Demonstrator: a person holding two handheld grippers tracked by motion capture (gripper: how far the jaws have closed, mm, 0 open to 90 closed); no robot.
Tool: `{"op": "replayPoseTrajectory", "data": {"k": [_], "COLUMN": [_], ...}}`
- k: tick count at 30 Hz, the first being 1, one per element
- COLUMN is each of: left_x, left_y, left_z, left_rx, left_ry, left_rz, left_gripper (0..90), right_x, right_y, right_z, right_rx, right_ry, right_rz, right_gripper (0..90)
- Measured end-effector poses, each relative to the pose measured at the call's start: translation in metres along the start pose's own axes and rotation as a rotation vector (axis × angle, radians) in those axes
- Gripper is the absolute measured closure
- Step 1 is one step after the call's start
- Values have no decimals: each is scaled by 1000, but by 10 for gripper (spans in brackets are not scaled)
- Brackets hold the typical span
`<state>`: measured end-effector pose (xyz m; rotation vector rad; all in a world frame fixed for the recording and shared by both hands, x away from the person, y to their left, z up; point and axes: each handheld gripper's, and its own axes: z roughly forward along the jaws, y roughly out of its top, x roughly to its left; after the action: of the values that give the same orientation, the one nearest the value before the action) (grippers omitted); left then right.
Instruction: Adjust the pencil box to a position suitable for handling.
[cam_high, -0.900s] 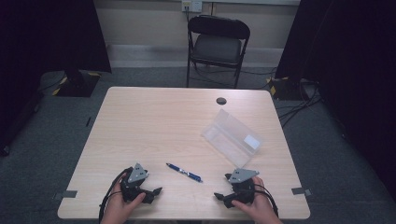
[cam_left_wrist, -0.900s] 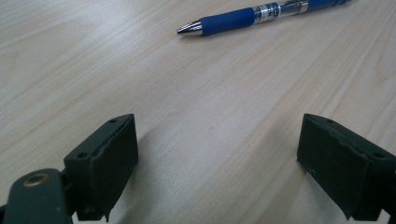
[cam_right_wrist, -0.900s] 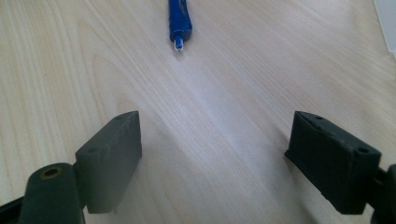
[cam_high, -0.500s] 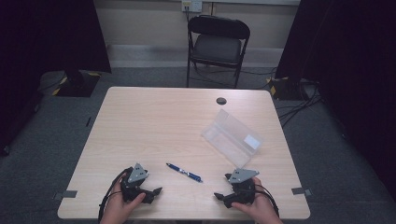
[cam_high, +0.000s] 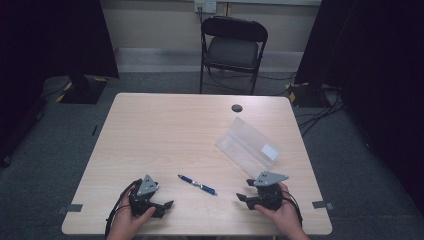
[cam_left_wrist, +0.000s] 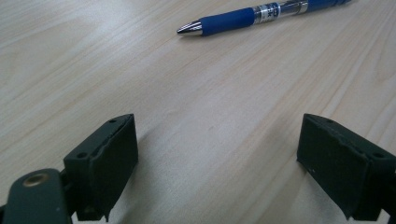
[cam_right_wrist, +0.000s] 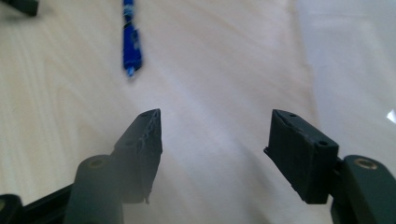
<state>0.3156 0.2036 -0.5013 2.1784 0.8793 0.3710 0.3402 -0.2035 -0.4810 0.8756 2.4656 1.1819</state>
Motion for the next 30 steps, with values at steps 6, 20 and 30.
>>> {"op": "replayPoseTrajectory", "data": {"k": [6,20,30], "left_x": [0,0,0], "left_y": [0,0,0], "left_z": [0,0,0], "left_rx": [0,1,1], "left_ry": [0,0,0], "left_rz": [0,1,1], "left_gripper": [121,121,121], "right_x": [-27,-50,-46], "right_y": [8,7,7], "right_z": [-5,14,23], "right_rx": [-13,29,70], "right_ry": [-73,-124,-103], "right_rz": [64,84,60], "right_gripper": [440,626,828]}}
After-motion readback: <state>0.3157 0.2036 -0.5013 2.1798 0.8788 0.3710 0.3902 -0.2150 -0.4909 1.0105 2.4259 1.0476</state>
